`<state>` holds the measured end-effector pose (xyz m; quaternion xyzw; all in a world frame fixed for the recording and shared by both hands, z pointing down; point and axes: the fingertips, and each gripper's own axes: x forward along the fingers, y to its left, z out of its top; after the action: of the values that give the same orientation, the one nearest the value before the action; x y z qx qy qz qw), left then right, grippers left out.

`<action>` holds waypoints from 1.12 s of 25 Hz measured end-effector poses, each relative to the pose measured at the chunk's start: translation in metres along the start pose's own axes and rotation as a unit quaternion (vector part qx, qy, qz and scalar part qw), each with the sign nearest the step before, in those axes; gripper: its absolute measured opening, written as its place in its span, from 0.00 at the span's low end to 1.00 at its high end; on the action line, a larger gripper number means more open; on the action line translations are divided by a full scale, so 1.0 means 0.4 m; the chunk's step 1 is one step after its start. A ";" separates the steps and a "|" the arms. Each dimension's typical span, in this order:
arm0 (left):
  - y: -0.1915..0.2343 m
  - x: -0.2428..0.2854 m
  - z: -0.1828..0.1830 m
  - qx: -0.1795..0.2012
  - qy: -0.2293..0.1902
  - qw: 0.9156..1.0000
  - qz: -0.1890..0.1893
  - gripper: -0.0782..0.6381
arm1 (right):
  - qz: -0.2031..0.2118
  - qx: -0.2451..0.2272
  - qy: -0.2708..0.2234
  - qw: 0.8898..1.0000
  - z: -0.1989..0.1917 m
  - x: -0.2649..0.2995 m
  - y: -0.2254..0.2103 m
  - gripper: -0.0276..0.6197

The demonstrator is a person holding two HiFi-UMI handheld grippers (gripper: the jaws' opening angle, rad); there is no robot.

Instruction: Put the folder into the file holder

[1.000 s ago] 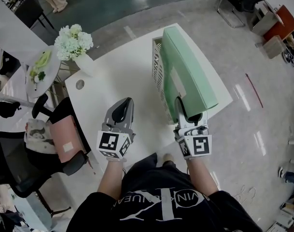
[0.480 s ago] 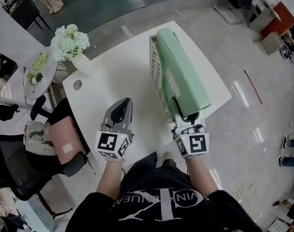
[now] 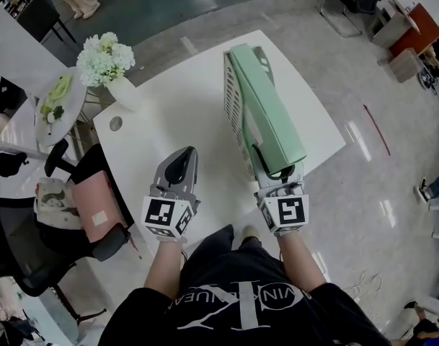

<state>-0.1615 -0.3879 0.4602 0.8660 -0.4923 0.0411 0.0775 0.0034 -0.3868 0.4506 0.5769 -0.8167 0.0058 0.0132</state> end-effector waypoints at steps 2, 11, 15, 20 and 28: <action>0.000 -0.007 0.000 0.000 -0.001 1.000 0.003 0.11 | 0.002 0.002 0.002 1.000 -0.001 -0.002 0.002 0.39; -0.018 -0.033 0.009 -0.002 -0.007 1.000 0.013 0.11 | 0.026 0.014 0.001 1.000 0.013 -0.017 0.011 0.46; -0.027 -0.052 0.012 -0.002 -0.010 1.000 0.019 0.11 | 0.035 0.013 0.001 0.999 0.021 -0.029 0.016 0.49; -0.048 -0.075 0.018 -0.002 -0.013 1.000 0.025 0.11 | 0.046 0.009 0.001 0.999 0.035 -0.051 0.023 0.50; -0.083 -0.113 0.025 -0.002 -0.021 0.999 0.036 0.11 | 0.056 0.009 0.000 0.998 0.045 -0.091 0.023 0.51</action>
<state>-0.1564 -0.3347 0.4405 0.8485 -0.5243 0.0247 0.0679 0.0066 -0.3497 0.4317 0.5305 -0.8476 0.0136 0.0074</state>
